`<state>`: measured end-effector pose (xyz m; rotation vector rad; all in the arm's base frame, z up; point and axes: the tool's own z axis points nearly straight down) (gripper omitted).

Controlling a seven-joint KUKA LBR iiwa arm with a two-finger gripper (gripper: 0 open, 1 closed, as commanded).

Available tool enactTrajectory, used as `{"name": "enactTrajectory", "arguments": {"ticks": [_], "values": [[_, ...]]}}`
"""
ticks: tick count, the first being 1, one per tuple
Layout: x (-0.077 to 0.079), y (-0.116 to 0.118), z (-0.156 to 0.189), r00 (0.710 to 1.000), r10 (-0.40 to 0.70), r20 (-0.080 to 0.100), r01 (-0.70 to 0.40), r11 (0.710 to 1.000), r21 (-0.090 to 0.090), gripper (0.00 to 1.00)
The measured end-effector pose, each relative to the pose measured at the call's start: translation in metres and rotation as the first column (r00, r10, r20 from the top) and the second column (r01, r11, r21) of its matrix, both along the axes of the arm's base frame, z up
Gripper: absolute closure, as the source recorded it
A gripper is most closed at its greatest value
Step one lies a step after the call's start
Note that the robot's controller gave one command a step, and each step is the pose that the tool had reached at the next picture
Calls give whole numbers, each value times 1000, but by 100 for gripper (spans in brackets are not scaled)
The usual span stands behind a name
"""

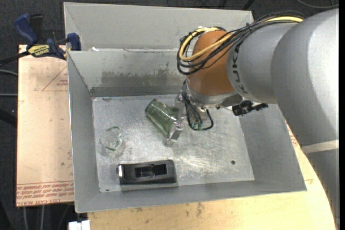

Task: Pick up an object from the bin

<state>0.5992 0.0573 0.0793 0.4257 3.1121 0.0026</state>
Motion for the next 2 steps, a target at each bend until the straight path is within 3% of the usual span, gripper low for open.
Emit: {"name": "enactTrajectory", "arguments": {"ticks": [1,2], "values": [[4,16,-3,1000,-25,11,25,1000,-5,0],[-1,25,-2,999,-46,7,46,999,7,100]]}}
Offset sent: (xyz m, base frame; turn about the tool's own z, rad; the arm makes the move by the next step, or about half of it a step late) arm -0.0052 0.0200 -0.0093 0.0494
